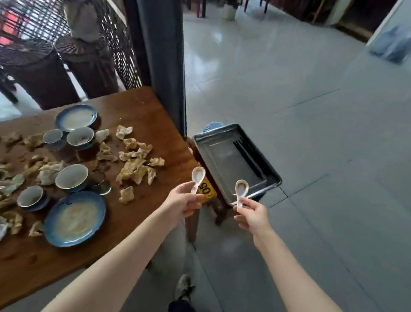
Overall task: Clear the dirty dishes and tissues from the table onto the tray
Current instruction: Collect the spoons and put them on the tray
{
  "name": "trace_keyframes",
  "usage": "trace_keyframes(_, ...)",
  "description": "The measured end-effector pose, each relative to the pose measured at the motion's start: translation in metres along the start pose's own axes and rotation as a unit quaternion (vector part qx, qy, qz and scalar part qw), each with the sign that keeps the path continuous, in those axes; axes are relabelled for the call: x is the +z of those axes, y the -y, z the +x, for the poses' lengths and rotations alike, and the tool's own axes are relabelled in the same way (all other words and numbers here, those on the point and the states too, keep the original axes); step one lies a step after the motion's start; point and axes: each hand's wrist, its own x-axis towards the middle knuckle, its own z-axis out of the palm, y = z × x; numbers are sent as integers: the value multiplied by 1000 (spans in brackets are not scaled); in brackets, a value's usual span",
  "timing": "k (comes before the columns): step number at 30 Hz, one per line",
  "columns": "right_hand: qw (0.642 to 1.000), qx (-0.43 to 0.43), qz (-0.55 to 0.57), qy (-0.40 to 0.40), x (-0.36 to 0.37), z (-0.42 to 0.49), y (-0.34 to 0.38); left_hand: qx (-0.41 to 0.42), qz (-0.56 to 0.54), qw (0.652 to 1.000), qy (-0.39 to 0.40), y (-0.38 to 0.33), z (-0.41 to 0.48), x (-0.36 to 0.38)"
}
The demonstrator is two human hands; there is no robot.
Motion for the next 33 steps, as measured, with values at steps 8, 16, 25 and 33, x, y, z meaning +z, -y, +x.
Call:
trace_keyframes(8,998,24,25,-52,-48,56,19,-59,36,997,29,-17,67,71)
trace_keyframes(16,997,53,31,-45,-45,162,85,-106,2,994,-16,-71,171,84)
trace_keyframes(25,991,102,25,-78,-66,249,107,-146,2,988,-51,-117,253,99)
trace_keyframes(33,991,126,-34,-35,-79,369,132,-184,-14,977,-103,-124,341,125)
